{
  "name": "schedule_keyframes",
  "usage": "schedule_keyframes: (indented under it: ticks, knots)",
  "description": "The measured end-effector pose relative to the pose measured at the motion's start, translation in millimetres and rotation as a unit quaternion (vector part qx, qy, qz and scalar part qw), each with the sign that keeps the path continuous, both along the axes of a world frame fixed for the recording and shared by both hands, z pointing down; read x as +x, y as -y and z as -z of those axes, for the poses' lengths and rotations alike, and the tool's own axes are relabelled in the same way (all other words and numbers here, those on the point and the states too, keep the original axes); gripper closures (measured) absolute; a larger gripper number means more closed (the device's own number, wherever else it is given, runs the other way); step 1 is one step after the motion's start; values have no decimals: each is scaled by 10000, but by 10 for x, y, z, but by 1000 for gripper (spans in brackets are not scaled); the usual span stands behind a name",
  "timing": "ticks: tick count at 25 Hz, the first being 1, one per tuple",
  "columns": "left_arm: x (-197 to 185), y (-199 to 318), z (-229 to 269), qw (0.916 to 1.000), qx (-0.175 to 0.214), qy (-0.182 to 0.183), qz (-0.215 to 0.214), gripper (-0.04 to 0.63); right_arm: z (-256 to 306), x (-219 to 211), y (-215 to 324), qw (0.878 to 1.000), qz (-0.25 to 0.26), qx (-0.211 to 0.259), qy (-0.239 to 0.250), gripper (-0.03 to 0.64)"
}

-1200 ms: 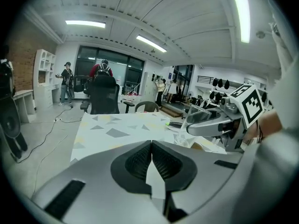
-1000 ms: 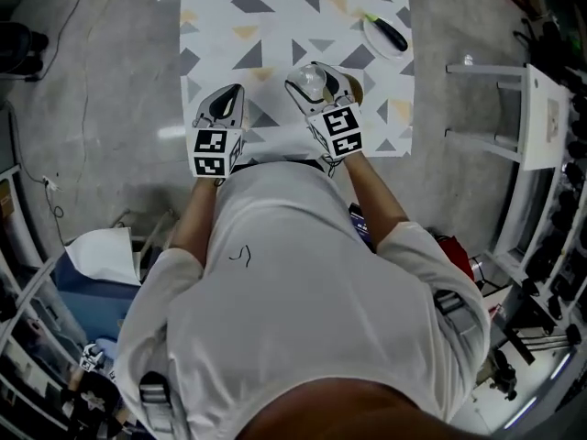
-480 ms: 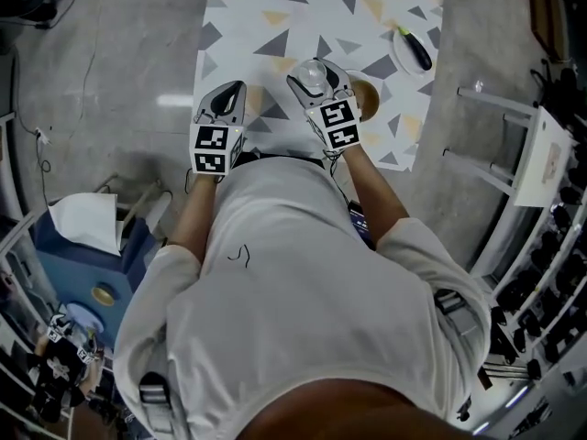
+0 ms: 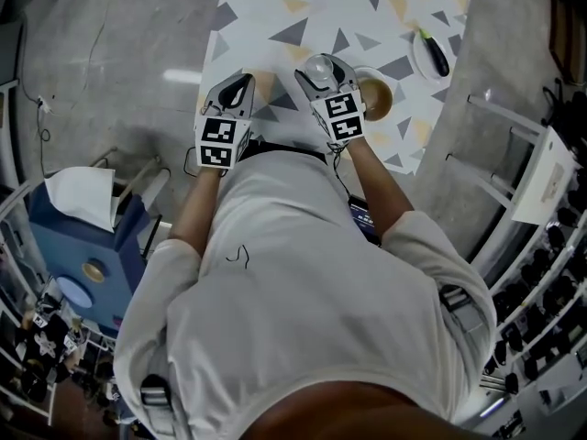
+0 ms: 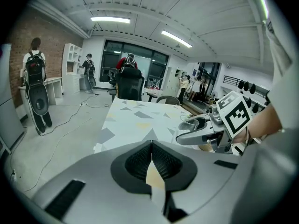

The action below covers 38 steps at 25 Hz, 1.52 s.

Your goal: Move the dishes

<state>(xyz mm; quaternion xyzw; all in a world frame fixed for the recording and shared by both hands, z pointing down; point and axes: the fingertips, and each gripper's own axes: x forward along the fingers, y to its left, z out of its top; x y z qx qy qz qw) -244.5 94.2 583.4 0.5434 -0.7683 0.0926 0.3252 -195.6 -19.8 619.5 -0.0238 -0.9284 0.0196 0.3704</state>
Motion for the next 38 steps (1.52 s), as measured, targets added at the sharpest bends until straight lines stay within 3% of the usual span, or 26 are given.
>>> schedule_keyframes:
  ticks: [10,19,32,38]
  knots:
    - [39,-111,-15,10000,-61,-34,41,575,-133,26,-51,9998,119,4,-136,343]
    - [61,83,33,9994,37,-73,-332,575,-99,40,-68,9999,20,105,-69,314]
    - [70,608,308,9938,499,-7,-989,575,329,347,-93,9975,-650,-74,257,290]
    - [205,836,488,9872,726,58,-1416,575,521,571,18,9906,-1279,-124,466,296]
